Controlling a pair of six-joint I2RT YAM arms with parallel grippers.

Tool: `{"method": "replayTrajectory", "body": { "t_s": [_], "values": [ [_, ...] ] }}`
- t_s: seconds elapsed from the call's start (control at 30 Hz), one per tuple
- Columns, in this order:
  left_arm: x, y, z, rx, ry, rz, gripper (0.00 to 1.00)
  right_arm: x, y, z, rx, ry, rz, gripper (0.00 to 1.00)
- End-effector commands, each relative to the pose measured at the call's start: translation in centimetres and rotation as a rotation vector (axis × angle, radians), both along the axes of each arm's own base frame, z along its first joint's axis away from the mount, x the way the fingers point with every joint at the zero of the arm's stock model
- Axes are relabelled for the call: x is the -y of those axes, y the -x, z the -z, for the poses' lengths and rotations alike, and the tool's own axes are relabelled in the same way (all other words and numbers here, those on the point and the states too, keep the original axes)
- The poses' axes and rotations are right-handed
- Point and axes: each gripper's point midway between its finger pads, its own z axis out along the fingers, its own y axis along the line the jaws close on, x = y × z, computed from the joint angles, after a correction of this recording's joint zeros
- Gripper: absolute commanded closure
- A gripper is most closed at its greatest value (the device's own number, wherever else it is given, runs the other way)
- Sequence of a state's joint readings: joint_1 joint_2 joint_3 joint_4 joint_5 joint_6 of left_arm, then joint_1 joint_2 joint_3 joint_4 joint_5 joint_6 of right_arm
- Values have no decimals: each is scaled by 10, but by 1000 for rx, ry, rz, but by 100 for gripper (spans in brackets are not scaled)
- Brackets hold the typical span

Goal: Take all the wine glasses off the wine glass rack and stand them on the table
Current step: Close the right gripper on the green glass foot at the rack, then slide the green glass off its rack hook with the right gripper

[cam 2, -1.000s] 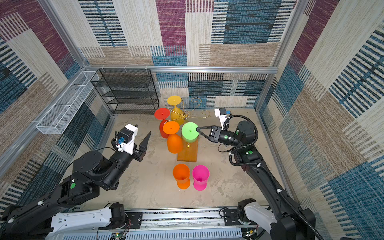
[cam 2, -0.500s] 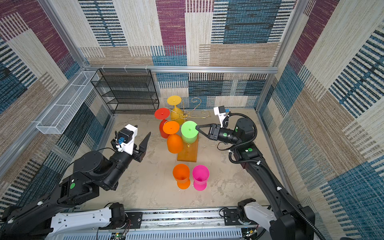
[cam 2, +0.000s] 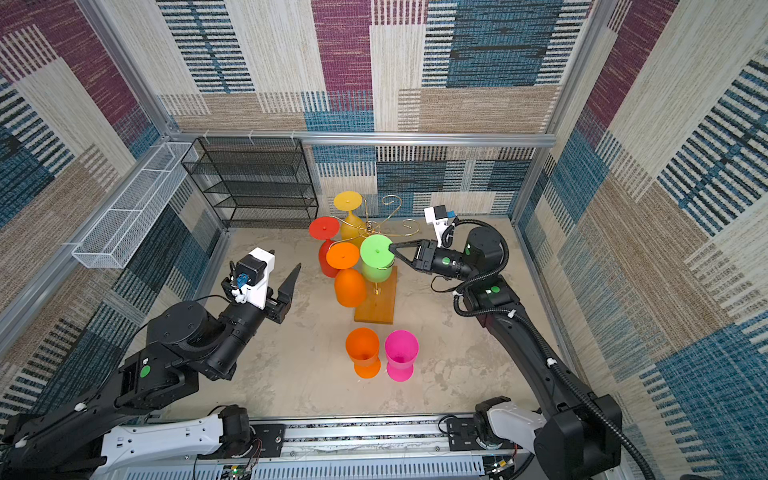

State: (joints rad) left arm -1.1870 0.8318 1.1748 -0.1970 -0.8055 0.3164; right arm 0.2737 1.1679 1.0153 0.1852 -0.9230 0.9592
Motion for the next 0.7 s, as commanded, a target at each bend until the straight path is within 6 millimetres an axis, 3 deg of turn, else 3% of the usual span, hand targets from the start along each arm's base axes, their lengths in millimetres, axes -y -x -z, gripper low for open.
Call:
{"method": "replayTrajectory", "body": {
  "t_s": [0.0, 0.67],
  "values": [
    [1, 0, 0, -6, 16, 3, 43, 4, -7, -8, 40, 1, 52, 100],
    [-1, -1, 5, -24, 13, 5, 43, 25, -15, -12, 75, 55, 188, 100]
  ]
}}
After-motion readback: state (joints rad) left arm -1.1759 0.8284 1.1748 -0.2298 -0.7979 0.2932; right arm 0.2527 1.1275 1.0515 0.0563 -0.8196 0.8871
